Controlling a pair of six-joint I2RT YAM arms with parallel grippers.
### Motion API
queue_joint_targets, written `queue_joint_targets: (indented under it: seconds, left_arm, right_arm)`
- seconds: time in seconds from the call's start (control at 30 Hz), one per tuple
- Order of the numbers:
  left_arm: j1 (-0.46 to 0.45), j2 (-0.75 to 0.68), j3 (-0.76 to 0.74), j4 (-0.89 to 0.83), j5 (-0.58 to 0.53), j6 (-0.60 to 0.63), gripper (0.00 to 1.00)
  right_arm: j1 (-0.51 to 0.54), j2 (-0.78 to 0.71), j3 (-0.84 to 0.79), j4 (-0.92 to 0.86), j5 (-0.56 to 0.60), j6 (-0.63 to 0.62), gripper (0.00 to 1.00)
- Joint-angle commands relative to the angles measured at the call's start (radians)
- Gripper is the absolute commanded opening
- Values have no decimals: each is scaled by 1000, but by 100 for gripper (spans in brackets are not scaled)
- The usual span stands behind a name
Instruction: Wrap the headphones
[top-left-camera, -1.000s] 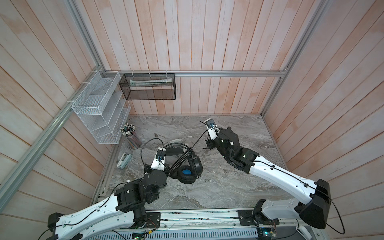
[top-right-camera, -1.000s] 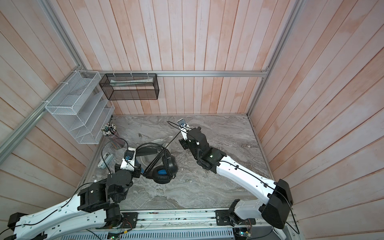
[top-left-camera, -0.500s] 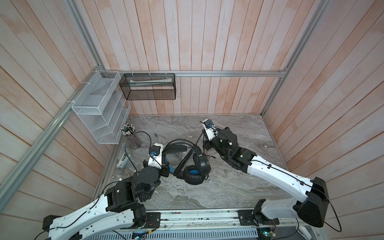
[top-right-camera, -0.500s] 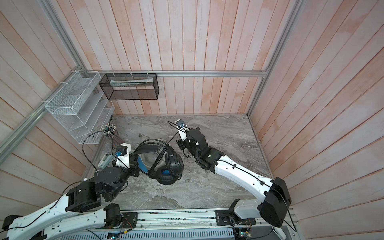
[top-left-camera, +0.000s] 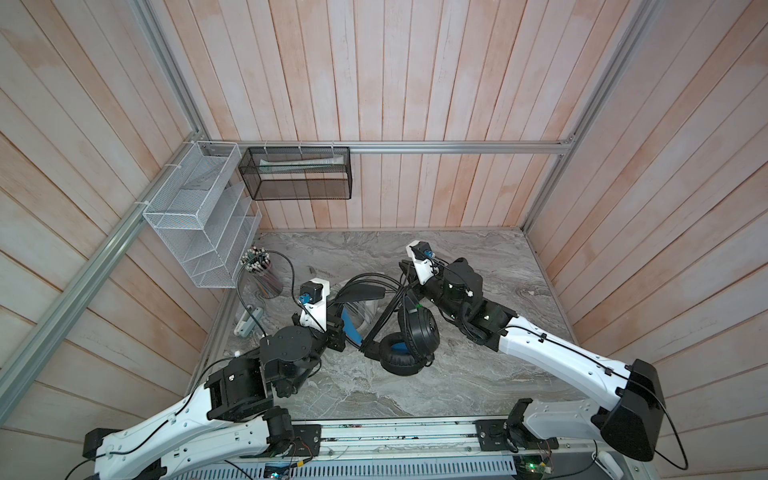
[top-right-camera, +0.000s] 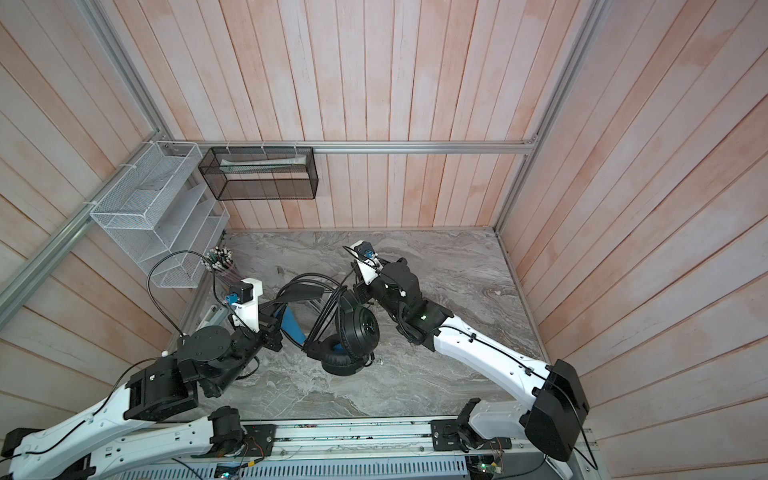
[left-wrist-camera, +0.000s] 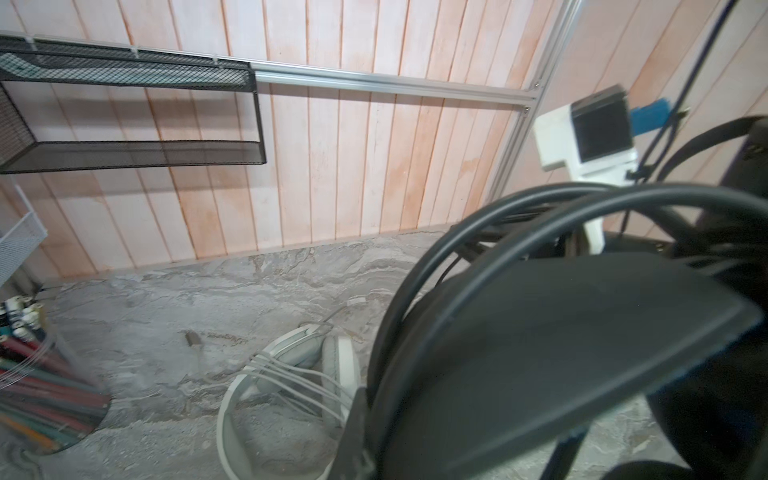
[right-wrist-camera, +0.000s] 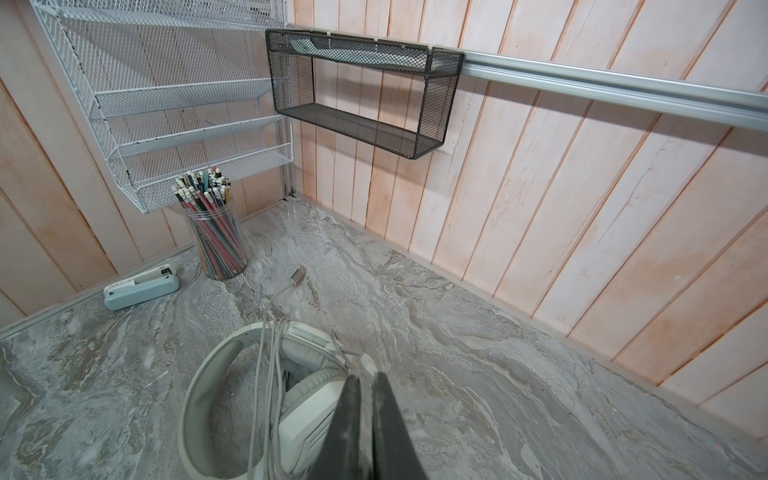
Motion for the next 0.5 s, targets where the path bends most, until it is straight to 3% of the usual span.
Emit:
queue_joint_targets:
  seconds: [0.0,0.3,0.47]
  left_arm:
    - [-5,-10,71,177,77,-66,0]
    - [-5,20,112,250,69,-78,0]
    - [-5,66,165,275,68,-87,0]
  right_arm:
    - [-11,-22,-35,34,-49,42,12]
    - [-13,-81,-137,124,-114,91,19]
    - [-14,-102,-188,168,-141,112,29]
